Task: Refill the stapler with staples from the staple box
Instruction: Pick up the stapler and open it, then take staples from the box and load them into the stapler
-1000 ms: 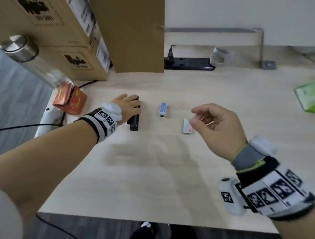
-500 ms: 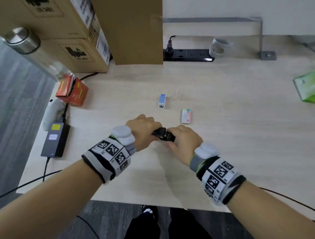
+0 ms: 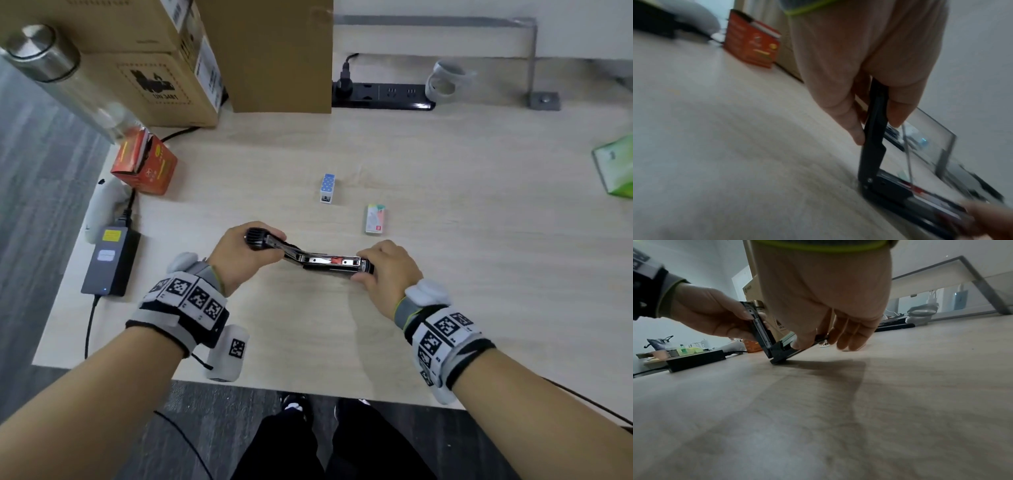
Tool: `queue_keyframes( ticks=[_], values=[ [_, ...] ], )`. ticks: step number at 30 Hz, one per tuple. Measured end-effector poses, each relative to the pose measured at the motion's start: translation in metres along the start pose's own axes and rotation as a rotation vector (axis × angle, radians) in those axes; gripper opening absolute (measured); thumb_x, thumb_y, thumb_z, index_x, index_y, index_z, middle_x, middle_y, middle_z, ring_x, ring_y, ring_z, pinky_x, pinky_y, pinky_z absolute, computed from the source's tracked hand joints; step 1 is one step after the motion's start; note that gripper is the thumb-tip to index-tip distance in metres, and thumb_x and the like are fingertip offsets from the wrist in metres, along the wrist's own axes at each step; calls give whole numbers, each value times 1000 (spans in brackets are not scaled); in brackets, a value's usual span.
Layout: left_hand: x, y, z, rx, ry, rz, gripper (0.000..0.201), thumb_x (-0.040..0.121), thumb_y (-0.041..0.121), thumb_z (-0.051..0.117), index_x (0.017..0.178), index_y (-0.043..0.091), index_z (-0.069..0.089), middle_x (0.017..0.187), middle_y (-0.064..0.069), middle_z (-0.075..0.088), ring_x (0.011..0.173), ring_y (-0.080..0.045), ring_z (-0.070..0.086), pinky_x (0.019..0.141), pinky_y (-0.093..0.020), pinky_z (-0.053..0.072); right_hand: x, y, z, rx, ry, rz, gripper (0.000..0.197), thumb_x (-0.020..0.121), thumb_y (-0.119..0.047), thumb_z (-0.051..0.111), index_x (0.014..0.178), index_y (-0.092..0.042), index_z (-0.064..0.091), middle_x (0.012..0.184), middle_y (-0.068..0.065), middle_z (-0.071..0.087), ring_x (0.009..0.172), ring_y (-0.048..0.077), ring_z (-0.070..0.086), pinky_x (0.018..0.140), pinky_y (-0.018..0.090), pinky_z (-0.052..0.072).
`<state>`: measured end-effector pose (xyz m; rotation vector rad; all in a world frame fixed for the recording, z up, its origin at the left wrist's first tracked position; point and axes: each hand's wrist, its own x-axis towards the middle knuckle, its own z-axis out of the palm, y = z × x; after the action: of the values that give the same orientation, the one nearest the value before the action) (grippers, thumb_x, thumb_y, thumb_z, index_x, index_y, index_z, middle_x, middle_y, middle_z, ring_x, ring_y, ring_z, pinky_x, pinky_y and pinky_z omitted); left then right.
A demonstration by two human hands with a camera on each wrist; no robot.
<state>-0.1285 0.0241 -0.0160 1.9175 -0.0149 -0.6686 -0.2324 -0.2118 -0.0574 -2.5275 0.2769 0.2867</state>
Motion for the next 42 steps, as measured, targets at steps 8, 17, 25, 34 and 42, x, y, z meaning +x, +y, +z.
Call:
queue_keyframes(
  ticks=[8,17,25,34,42],
  values=[
    [8,-46,-15,-153,102,-200,26,71,8,78,90,15,63,89,-9,66,86,-27,63,81,-38,58,2,16,12,-96,-31,9,35,82,-34,65,114,-21,61,108,3,57,102,26,45,87,36,37],
    [11,-23,-1,677,83,161,51,70,39,76,115,29,56,123,1,54,114,-23,47,95,-37,41,8,17,-10,12,40,37,45,78,-46,67,115,-21,59,111,5,57,103,26,50,90,38,42],
    [19,-38,47,898,-44,361,39,76,37,69,111,27,58,108,1,61,101,-26,52,89,-39,38,70,7,-28,16,52,335,82,65,-67,64,127,-22,35,122,10,55,106,33,56,86,42,48],
    [26,-32,53,829,-8,361,32,76,36,70,106,28,61,102,3,62,98,-24,53,88,-35,31,75,-7,-20,-25,55,314,51,80,-26,57,125,-15,36,118,14,54,99,36,55,73,35,42],
    [-12,-15,53,47,0,70,22,78,31,71,89,24,53,81,-8,69,72,-28,65,70,-38,53,-12,-28,3,147,67,-173,35,70,-12,63,105,-19,61,100,6,61,92,25,55,75,29,42]
  ],
)
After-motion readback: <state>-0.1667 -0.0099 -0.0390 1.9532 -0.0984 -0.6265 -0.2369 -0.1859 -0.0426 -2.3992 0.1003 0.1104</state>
